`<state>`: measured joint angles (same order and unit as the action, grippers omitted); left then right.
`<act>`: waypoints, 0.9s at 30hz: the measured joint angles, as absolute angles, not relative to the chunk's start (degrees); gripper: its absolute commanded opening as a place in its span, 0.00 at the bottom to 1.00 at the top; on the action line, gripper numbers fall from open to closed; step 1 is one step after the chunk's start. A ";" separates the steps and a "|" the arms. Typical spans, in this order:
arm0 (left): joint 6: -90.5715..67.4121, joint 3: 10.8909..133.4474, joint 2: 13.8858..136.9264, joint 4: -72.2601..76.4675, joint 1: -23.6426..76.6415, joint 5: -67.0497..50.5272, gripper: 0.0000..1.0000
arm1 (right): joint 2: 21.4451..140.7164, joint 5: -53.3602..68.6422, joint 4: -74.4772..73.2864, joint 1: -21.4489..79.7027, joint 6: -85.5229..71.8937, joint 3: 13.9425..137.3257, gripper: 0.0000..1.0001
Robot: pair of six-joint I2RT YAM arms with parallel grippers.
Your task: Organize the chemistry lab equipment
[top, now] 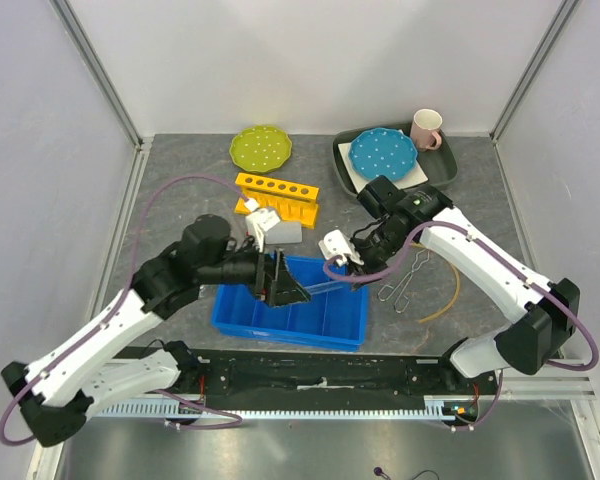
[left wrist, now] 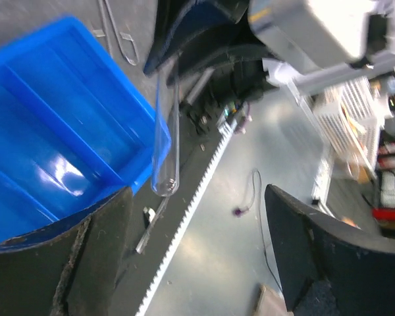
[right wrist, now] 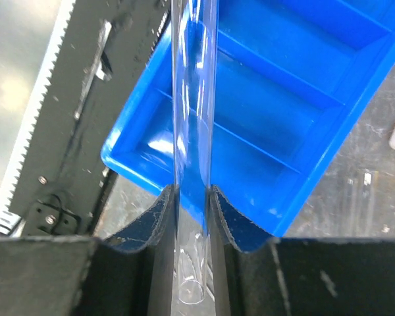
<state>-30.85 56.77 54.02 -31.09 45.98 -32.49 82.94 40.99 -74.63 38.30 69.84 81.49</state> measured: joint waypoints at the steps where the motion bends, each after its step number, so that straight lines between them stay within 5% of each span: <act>1: -31.00 56.58 51.90 -30.74 45.98 -30.17 0.88 | 82.94 42.61 -74.43 37.74 68.42 81.19 0.17; 10: -39.18 37.69 34.26 -8.14 45.98 -14.02 0.98 | 85.06 62.37 -70.46 28.84 54.48 79.83 0.18; 18: -44.51 34.41 39.72 5.34 45.98 -9.02 0.95 | 86.56 71.75 -61.17 25.76 41.93 74.52 0.18; 27: -47.20 37.41 49.84 10.76 45.98 -8.21 0.63 | 85.71 75.48 -51.94 25.80 31.79 69.58 0.19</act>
